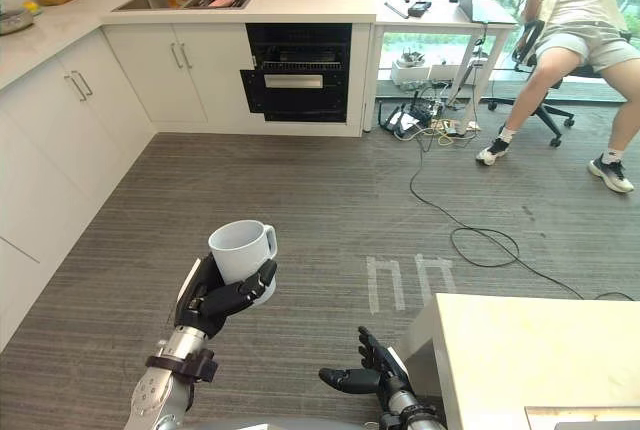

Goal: Walk over to the sink, pick up the cup, carry it to the dishwasher, place the cup inside the dishwasher, then close the dishwasher door

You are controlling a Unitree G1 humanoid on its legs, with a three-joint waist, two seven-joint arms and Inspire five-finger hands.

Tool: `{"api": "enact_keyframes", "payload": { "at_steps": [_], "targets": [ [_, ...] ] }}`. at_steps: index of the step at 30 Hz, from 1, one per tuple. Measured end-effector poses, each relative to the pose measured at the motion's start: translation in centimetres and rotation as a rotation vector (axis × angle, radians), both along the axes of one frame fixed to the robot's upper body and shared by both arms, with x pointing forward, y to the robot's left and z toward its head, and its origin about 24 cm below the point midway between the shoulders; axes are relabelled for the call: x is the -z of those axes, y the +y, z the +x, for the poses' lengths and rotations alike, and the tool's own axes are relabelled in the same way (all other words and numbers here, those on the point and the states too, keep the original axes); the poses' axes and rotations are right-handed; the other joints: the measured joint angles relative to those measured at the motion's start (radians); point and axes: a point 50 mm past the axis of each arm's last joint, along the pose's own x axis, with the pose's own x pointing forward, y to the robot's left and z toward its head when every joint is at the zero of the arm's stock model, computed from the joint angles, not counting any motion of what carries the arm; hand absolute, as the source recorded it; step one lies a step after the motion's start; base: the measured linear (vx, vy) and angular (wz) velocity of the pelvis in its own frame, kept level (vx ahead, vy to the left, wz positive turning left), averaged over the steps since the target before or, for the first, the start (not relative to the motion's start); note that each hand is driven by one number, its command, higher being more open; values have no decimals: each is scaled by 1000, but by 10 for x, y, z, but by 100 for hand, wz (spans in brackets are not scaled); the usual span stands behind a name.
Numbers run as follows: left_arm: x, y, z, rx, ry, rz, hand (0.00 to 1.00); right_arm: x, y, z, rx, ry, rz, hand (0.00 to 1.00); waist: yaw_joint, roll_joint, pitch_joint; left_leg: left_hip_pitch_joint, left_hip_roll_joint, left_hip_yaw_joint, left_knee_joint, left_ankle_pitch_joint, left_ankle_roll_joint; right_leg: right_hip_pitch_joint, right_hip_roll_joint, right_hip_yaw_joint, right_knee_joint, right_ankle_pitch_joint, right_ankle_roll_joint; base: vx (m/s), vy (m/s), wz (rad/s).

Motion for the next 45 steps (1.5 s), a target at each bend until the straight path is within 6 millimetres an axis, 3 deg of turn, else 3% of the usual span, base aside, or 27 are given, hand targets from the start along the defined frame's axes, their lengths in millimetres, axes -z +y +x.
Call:
{"api": "enact_keyframes", "payload": {
  "at_steps": [6,8,10,13,17,18,19,20,21,22,25,27,30,31,32,34,36,37,38,39,40,42,45],
  "targets": [
    [4,2,-5,-28,28,-39,0,-5,-2,7,11,-37,-13,100,29,-3,22,-30,-36,-113,14,9,23,8,-64,-117,110,-79,13,-29,-6,68],
    [4,0,-5,-29,28,-66,0,-6,-4,8,37,-44,-18,100,17,-15,21,-25,-25,33,4,-5,47,18,-109,-188,144,-110,39,5,6,95],
    [4,-6,-5,-4,15,-89,0,-8,-9,11,58,-59,-31,100,10,-11,21,-26,-23,101,12,15,40,19,-142,-223,184,-128,52,83,30,73],
    [5,-9,-8,7,23,-95,0,-11,-12,16,54,-72,-39,100,28,-25,29,-29,-48,94,51,-1,33,19,-178,-173,236,-137,58,88,72,19],
    [6,-12,-10,5,28,-110,0,-10,-12,15,52,-68,-41,100,30,-42,41,-63,-65,84,191,-123,58,-14,-246,-79,375,-135,55,95,100,13],
    [5,-11,-9,4,23,-107,0,-10,-11,13,47,-65,-38,100,29,-49,45,-67,-74,75,240,-158,69,-62,-291,-46,512,-119,28,103,130,18],
    [6,-11,-9,6,24,-107,0,-9,-11,9,45,-56,-36,100,25,-52,47,-66,-77,63,273,-188,77,-121,-318,2,641,-69,-53,136,165,26],
    [6,-11,-10,7,26,-106,0,-8,-9,4,41,-42,-33,100,21,-51,48,-53,-78,49,284,-205,84,-174,-317,77,734,9,-62,185,185,29],
    [5,-11,-10,6,24,-106,0,-6,-6,0,33,-32,-28,100,16,-39,49,-41,-76,33,291,-214,92,-198,-298,131,771,-25,-21,127,106,26],
    [5,-10,-10,4,24,-109,0,-8,-5,2,28,-44,-26,100,15,-43,50,-39,-74,26,293,-218,98,-215,-279,151,777,-65,-8,133,71,31],
    [4,-8,-9,-4,19,-126,0,-11,-1,5,11,-67,-16,100,0,-62,57,-20,-72,-18,291,-239,97,-282,-196,161,695,-165,8,155,37,38],
    [4,-9,-9,11,22,-121,0,-13,-1,7,9,-89,-11,100,-3,-60,58,-1,-68,-36,291,-263,88,-340,-146,163,559,-168,11,217,-38,32],
    [4,-7,-10,36,17,-114,0,-15,0,7,-4,-112,9,100,-9,-63,61,35,-47,-80,323,-319,44,-373,-95,176,339,-80,4,310,-129,47],
    [5,-7,-12,42,15,-111,0,-15,-1,7,-2,-116,12,100,-11,-65,61,39,-43,-98,355,-344,22,-372,-91,185,322,-6,-20,442,-216,50],
    [8,-8,-16,49,21,-114,0,-16,-5,3,14,-116,13,100,-16,-57,55,52,-24,-113,391,-389,2,-364,-83,180,370,29,-30,388,-195,34],
    [11,-11,-25,32,31,-137,0,-20,-9,7,5,-140,3,100,-16,-18,50,87,14,-103,391,-412,-25,-368,-52,174,436,-59,-41,564,-236,6],
    [11,-17,-27,37,26,-150,0,-20,-9,6,12,-140,8,100,-22,-11,54,38,51,-90,551,-408,-20,-342,-39,157,464,-118,-52,462,-204,4],
    [11,-20,-30,42,19,-156,0,-20,-10,4,11,-134,7,100,-17,-1,57,-5,93,-83,714,-384,-8,-302,-13,150,461,-151,-61,431,-210,-14],
    [11,-24,-31,40,14,-169,0,-20,-10,3,8,-134,4,100,-17,8,58,-59,151,-57,885,-311,26,-255,18,153,450,-187,-77,422,-186,-25],
    [11,-25,-31,39,13,-176,0,-20,-11,3,7,-134,3,100,-14,4,62,-87,182,-43,971,-297,44,-227,34,155,437,-205,-93,519,-185,-33],
    [10,-28,-30,44,8,-183,0,-21,-10,3,8,-134,2,100,-11,10,58,-135,206,-32,1070,-326,49,-183,52,160,413,-226,-105,344,-81,-28],
    [8,-28,-27,58,-5,-176,0,-22,-15,5,21,-141,-12,100,-8,3,54,-188,184,15,1043,-386,50,-124,48,184,360,-238,-102,421,-59,-36],
    [3,-28,-19,69,-36,-171,0,-24,-21,7,24,-150,-32,100,4,-7,51,-263,84,96,763,-410,45,-24,13,209,239,-214,-61,521,36,-23]
  ]
}}
